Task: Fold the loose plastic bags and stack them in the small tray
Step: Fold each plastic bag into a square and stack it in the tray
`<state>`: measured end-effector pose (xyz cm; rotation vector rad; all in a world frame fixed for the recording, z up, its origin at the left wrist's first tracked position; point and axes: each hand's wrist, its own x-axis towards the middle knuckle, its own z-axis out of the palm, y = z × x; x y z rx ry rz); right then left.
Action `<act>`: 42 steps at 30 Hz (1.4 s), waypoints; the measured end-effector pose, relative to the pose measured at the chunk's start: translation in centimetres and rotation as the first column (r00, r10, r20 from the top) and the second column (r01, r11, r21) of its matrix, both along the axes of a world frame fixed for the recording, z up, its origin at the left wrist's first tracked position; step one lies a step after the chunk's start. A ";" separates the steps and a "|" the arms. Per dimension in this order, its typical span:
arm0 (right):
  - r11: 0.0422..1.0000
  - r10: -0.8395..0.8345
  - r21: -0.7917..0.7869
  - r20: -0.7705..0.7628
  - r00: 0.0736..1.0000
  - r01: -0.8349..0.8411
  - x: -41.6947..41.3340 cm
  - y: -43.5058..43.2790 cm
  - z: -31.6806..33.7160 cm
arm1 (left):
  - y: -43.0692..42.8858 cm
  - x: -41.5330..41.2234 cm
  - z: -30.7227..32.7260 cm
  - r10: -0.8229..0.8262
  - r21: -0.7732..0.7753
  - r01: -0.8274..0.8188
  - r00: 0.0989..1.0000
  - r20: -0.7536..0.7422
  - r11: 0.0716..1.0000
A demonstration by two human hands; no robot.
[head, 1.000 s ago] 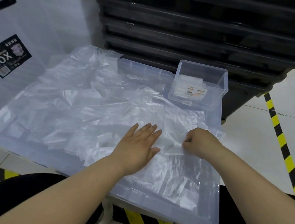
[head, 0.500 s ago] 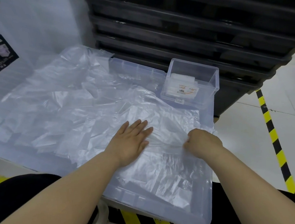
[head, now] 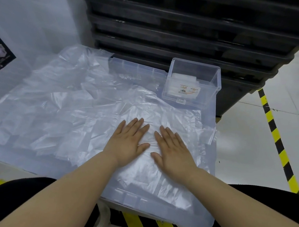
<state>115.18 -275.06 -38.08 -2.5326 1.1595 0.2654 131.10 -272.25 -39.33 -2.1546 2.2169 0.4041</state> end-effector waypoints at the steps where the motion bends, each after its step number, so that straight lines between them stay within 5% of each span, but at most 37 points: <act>1: 1.000 -0.010 -0.008 -0.007 1.000 0.010 -0.5 -0.3 -0.1 | 0.1 0.3 0.0 0.006 0.004 -0.006 1.000 0.015 1.000; 9: 0.993 -0.122 -0.011 -0.063 0.990 0.122 -2.4 -0.3 0.1 | 2.5 5.0 0.9 0.207 -0.102 -0.201 0.977 0.054 0.974; 17: 0.990 -0.113 0.065 -0.146 0.983 0.123 -2.5 -0.9 1.4 | 3.3 3.6 1.8 -0.094 -0.271 0.084 0.995 -0.022 0.959; 22: 0.988 -0.103 0.099 -0.117 0.988 0.115 -2.5 -1.2 2.1 | 2.0 1.9 1.5 -0.143 -0.064 0.146 0.988 0.056 0.987; 32: 0.999 -0.036 -0.023 -0.095 0.995 0.034 -2.5 -2.1 3.6 | 0.3 0.9 3.9 -0.065 -0.020 0.070 0.980 0.186 0.997; 42: 0.945 -0.153 0.293 0.010 0.988 0.144 -2.9 -3.7 6.3 | 1.7 2.7 7.1 0.097 0.375 -0.058 0.992 -0.086 0.925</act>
